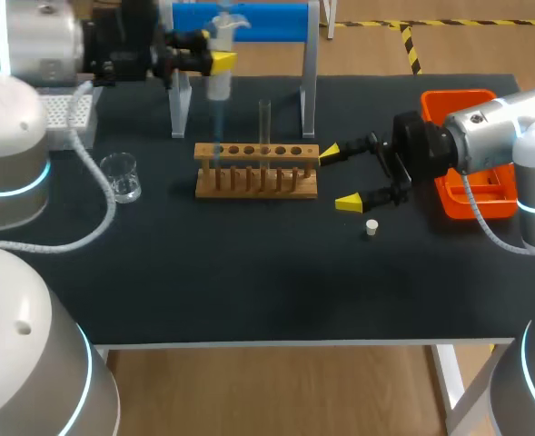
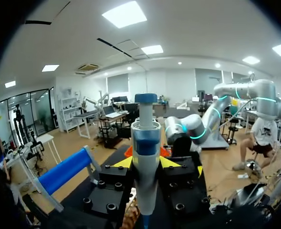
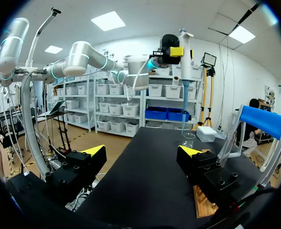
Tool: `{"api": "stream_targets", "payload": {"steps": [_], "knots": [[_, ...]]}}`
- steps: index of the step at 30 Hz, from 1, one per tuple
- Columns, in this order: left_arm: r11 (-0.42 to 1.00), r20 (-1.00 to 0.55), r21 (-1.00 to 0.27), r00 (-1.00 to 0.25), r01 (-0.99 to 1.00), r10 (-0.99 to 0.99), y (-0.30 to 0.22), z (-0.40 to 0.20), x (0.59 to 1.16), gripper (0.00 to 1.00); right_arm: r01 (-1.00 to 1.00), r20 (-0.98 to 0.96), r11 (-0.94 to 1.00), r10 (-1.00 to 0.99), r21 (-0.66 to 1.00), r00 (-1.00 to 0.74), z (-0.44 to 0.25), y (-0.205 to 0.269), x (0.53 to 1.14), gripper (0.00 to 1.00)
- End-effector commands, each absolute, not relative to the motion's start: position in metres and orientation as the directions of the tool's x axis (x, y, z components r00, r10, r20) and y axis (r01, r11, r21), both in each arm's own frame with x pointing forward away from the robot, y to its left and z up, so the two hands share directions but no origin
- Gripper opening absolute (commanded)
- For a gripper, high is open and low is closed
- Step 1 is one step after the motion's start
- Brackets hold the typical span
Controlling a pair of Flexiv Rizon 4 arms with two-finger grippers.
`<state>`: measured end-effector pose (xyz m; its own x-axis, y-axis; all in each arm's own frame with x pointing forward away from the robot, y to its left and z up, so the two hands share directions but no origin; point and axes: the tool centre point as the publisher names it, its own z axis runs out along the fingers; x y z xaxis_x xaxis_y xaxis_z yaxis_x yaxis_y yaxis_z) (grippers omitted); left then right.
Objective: Invert the test tube, pick up the pipette, mount the tip to pipette, aspirate from beaker and dispense into the tube, eject the tip, return the pipette, and cap with the stopper.
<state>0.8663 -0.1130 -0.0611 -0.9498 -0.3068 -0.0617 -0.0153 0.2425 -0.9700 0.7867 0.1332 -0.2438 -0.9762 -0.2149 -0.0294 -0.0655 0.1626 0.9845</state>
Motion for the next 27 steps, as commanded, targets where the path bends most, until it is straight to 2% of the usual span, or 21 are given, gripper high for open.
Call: {"api": "stream_targets", "payload": {"steps": [1,14,27], "knots": [[0.240,-0.068,-0.971,-0.949,-0.008,-0.309,-0.060,-0.057,0.863,0.00,-0.066,-0.029,0.165,-0.216,0.984,-0.976,-0.243,0.132,0.786,1.00],[0.215,-0.051,-0.976,-0.920,-0.037,-0.390,0.011,-0.079,0.890,0.00,-0.066,-0.029,0.165,-0.216,0.984,-0.976,-0.243,0.132,0.786,1.00],[0.207,-0.037,-0.977,-0.913,-0.053,-0.407,0.038,-0.093,0.910,0.00,-0.066,-0.029,0.165,-0.216,0.984,-0.976,-0.243,0.132,0.786,1.00]]}}
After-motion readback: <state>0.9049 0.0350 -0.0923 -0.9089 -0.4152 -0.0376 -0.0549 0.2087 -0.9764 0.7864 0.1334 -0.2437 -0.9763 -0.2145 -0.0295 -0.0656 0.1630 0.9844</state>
